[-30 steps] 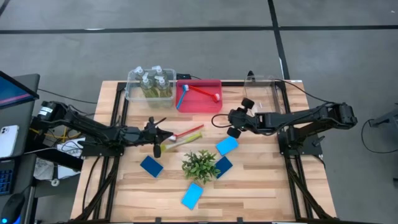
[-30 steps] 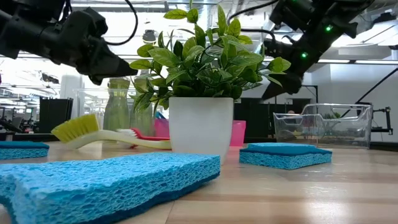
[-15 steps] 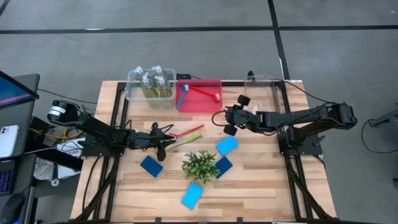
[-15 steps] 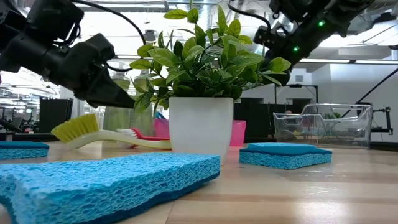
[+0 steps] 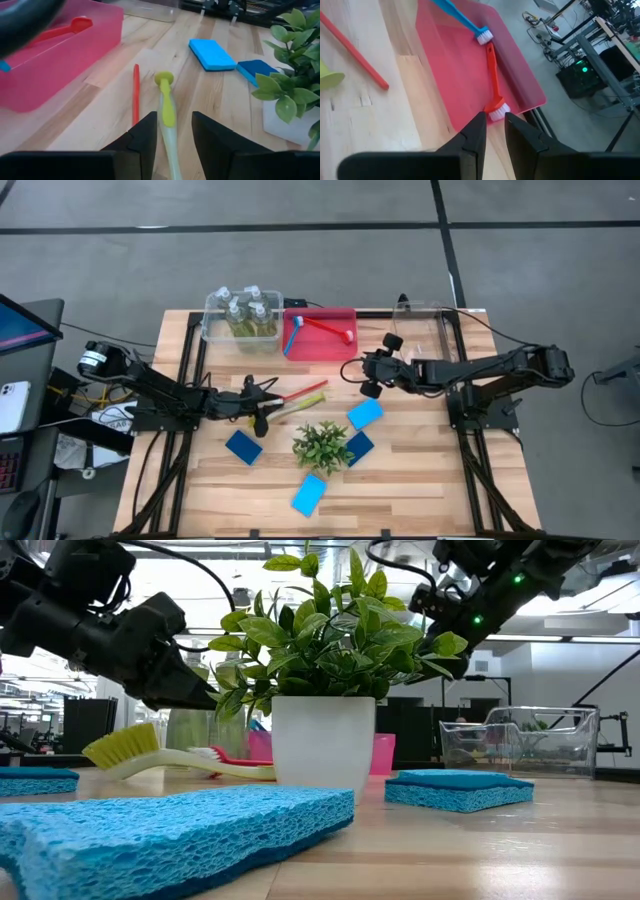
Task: Pick & Place Kitchen Sink Supplies
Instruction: Put the yellow dish brush into the red bin
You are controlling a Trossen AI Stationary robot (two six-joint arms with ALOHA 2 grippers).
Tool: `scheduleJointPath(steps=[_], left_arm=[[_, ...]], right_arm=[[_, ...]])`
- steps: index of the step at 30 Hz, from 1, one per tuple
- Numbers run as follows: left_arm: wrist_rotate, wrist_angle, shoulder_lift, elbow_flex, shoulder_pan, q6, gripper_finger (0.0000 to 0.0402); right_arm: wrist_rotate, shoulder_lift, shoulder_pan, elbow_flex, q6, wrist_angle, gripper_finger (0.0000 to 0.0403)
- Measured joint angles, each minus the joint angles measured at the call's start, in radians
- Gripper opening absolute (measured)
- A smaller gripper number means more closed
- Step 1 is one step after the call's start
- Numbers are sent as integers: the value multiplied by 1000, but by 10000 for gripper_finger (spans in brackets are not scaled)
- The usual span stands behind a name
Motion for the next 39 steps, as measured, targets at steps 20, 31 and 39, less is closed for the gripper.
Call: scheduleJointPath(steps=[20, 31, 39], left_arm=[[46, 12, -45, 0, -57, 72, 126], [106, -35, 73, 0, -49, -6, 160], [104, -34, 201, 0, -15, -65, 188]], right_arm=[[0, 0, 35, 0, 50, -43, 63], [0, 0, 35, 0, 50, -42, 63], [0, 0, 35, 0, 51, -42, 63]])
